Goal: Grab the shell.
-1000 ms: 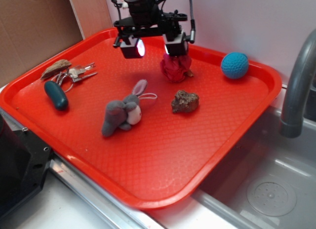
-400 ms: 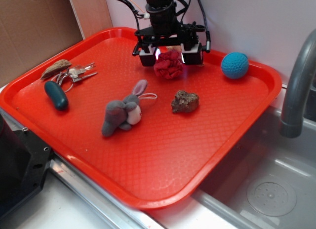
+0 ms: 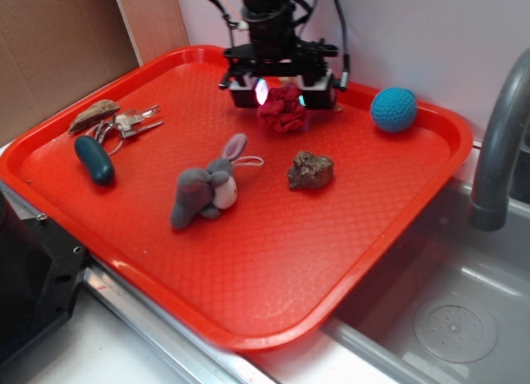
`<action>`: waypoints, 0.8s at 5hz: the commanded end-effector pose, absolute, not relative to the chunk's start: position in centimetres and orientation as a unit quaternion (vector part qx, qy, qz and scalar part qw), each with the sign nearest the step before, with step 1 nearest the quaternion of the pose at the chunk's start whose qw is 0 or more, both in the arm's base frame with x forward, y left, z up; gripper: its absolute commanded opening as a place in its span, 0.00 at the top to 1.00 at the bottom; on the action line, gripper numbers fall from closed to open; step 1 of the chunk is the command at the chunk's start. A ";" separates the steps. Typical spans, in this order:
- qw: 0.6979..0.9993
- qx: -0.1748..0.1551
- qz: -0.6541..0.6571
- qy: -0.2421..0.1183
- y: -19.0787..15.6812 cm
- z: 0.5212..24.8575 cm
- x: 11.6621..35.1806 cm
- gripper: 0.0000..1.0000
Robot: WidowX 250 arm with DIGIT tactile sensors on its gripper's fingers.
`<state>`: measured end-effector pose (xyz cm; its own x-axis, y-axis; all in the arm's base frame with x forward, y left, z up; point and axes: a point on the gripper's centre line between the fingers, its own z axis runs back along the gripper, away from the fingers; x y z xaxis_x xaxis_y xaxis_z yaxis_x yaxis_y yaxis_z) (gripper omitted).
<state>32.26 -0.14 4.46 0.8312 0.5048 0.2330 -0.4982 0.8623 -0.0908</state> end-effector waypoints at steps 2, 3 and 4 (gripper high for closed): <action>0.919 -0.040 0.317 -0.230 1.8 9.1 34.3 0.00; 0.923 -0.032 0.310 -0.225 1.2 8.0 35.5 0.00; 0.929 -0.020 0.305 -0.209 1.0 6.4 36.0 0.00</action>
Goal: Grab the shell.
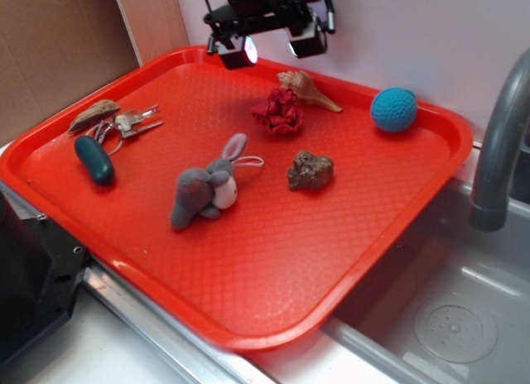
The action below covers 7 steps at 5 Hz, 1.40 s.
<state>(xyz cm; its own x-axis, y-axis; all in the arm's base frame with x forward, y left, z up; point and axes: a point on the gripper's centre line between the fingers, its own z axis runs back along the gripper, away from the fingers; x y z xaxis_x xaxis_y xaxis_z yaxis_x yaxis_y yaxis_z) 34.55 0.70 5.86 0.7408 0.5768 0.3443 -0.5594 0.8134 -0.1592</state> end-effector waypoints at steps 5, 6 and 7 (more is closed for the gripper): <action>0.960 0.007 0.264 -0.093 3.3 1.8 33.1 0.89; 0.964 0.003 0.247 -0.102 4.0 3.1 31.2 1.00; 0.967 0.004 0.233 -0.101 4.2 4.0 29.4 1.00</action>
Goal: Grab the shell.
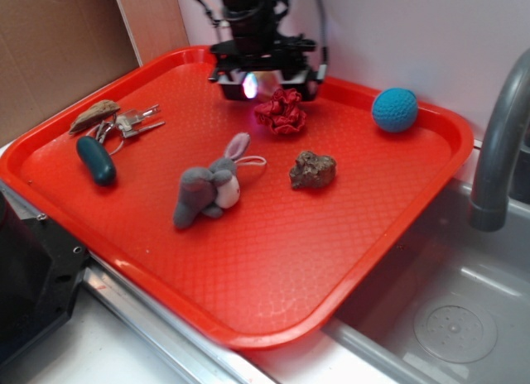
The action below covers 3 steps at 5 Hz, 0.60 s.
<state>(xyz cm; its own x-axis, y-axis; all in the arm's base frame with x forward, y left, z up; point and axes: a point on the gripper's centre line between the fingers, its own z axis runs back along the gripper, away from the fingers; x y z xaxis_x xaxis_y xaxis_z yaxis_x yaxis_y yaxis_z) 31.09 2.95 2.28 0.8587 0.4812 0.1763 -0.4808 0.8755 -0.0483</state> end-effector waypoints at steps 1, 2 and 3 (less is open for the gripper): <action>0.973 0.002 0.204 -0.105 3.7 5.2 27.3 1.00; 0.975 0.009 0.189 -0.113 3.4 6.7 26.9 1.00; 0.974 -0.014 0.188 -0.127 4.0 9.3 26.1 1.00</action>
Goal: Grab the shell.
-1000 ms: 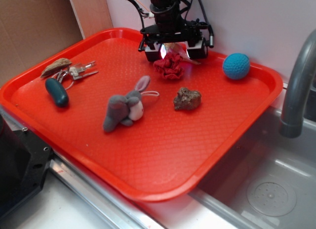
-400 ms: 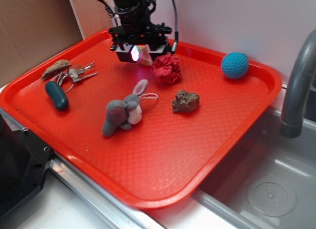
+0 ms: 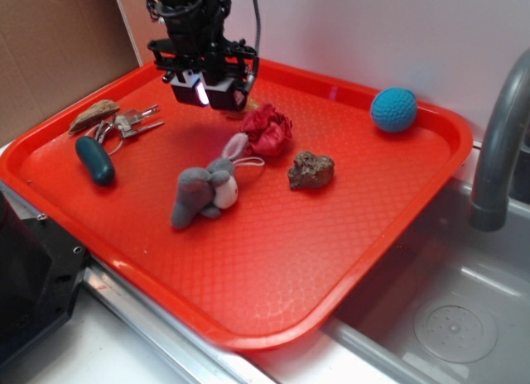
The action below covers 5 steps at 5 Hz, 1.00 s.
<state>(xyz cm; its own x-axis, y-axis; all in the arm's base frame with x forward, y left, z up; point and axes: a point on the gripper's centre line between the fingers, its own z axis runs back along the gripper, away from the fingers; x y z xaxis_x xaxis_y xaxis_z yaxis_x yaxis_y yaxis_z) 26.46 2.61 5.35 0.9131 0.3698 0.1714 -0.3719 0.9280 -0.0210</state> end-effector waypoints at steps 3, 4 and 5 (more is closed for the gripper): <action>0.861 -0.025 0.478 -0.171 4.0 7.6 28.7 0.00; 0.861 -0.026 0.485 -0.149 3.9 6.5 30.1 0.00; 0.874 -0.002 0.468 -0.131 3.8 5.0 30.6 0.00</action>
